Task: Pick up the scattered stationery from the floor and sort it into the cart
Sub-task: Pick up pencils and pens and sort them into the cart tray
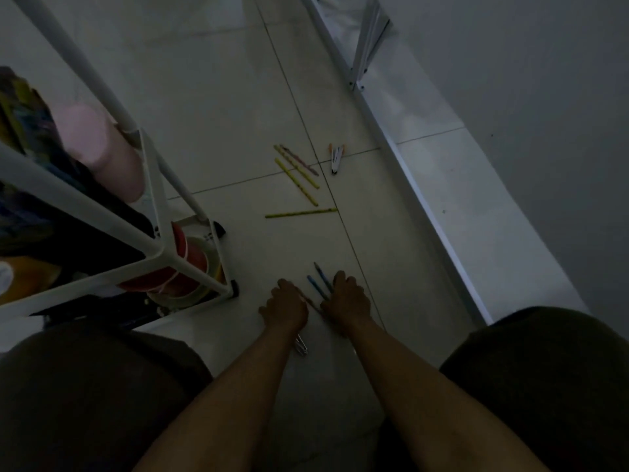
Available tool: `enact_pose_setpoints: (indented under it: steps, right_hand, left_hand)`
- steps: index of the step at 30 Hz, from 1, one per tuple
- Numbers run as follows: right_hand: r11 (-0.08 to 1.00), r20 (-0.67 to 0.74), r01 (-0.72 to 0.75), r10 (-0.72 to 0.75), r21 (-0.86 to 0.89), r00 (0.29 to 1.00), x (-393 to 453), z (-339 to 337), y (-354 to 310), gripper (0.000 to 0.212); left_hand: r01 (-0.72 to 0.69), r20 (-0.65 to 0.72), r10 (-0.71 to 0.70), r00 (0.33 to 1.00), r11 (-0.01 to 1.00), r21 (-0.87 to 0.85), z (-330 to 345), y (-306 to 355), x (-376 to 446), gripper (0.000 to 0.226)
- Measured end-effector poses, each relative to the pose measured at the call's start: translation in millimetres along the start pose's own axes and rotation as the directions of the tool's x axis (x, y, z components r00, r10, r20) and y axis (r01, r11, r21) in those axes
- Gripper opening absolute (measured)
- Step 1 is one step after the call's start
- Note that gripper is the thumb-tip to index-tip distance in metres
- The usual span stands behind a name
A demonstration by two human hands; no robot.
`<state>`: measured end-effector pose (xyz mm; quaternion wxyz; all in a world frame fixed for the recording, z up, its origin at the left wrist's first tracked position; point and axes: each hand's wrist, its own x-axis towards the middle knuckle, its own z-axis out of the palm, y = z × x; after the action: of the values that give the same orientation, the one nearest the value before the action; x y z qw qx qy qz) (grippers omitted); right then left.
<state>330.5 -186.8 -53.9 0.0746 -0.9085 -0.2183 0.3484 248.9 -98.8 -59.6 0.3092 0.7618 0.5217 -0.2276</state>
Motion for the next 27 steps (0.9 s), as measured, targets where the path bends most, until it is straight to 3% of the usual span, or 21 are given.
enact_pose_setpoints:
  steps: [4,12,19,23,25,27]
  right_hand:
    - [1.0,0.016,0.027,-0.027,0.011,1.0,-2.4,0.0,2.7,0.043]
    - [0.997,0.011,0.057,-0.056,-0.061,0.998,-5.3,5.6,6.0,0.039]
    - [0.989,0.04,0.106,-0.103,-0.103,0.994,-10.1,16.9,9.3,0.034]
    - [0.978,-0.046,0.062,-0.054,0.197,0.997,-6.9,10.8,9.7,0.025]
    - [0.919,-0.117,0.022,0.027,0.394,0.993,-4.9,-0.1,2.3,0.029]
    - [0.811,-0.105,-0.016,0.096,0.585,0.99,-2.7,-17.6,-12.8,0.041]
  left_hand:
    - [0.062,-0.005,-0.062,0.998,0.998,0.022,1.9,6.5,-1.4,0.059]
    - [-0.001,0.007,-0.001,1.0,0.975,0.22,9.2,18.0,-1.3,0.07]
    - [0.108,-0.01,-0.108,0.994,0.994,-0.028,5.6,35.8,-3.0,0.039]
    - [0.009,-0.093,-0.03,0.995,0.976,-0.216,7.1,32.0,0.6,0.028]
    - [-0.141,-0.152,0.082,0.985,0.893,-0.428,2.1,35.2,-1.1,0.013]
    - [-0.254,-0.217,0.156,0.964,0.785,-0.564,-11.1,48.4,-8.2,0.016]
